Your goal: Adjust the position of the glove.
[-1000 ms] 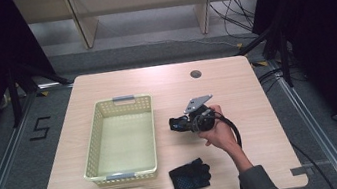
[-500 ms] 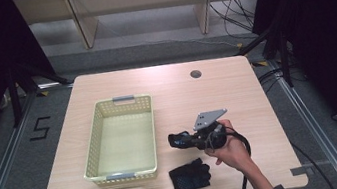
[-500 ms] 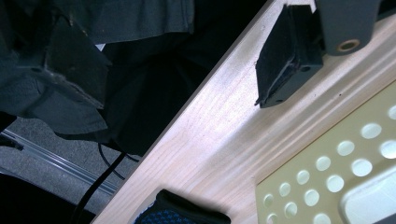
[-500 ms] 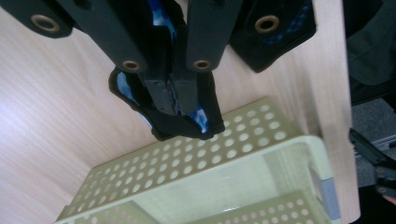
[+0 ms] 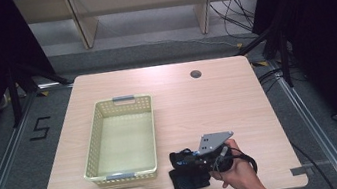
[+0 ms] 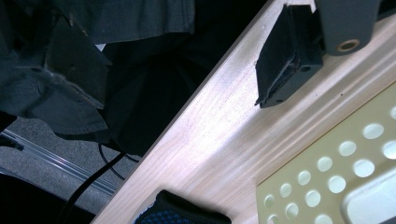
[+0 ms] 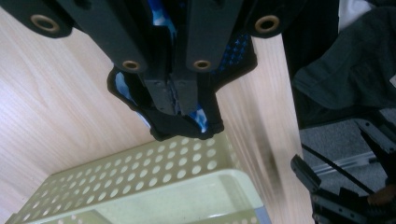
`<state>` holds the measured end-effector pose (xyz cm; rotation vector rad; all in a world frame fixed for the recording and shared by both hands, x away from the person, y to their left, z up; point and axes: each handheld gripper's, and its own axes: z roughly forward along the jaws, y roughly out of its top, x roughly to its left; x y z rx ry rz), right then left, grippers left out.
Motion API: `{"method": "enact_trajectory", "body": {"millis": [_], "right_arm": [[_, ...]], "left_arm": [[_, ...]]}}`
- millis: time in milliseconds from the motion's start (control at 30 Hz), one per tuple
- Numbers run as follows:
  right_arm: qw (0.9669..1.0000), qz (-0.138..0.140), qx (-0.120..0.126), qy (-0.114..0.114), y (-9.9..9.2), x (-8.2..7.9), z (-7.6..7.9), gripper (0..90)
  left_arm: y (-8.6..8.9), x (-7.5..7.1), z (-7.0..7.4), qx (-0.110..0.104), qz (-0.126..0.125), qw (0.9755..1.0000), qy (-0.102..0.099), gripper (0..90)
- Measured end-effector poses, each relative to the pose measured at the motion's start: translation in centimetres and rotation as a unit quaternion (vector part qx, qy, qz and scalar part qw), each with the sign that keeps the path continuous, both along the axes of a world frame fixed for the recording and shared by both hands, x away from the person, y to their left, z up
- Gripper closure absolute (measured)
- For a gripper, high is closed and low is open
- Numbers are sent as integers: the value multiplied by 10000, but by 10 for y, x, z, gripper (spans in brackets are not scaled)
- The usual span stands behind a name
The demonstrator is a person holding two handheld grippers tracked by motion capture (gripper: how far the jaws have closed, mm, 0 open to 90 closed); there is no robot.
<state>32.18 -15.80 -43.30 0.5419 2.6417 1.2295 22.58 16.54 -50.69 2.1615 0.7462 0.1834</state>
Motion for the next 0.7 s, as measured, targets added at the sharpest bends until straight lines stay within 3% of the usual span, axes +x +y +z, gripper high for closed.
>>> {"method": "enact_trajectory", "body": {"millis": [67, 167, 267, 333, 700], "right_arm": [[9999, 15, -103, 27, 1, -4, -2, 896], [9999, 102, -138, 9, 2, -7, -5, 896], [9998, 48, -156, 97, 2, -8, -11, 896], [9996, 129, -205, 113, 3, -8, -14, 895], [9993, 234, -248, 176, 8, -9, -24, 895]], "left_arm": [[1, 1, 1, 97, -56, 9999, -12, 167], [0, -1, 0, 20, 70, 9999, 71, 167], [1, 0, 1, 66, -41, 10000, -18, 167], [-1, -2, 0, -62, 97, 9999, 92, 167], [0, -1, 0, 21, 62, 10000, 58, 167]]}}
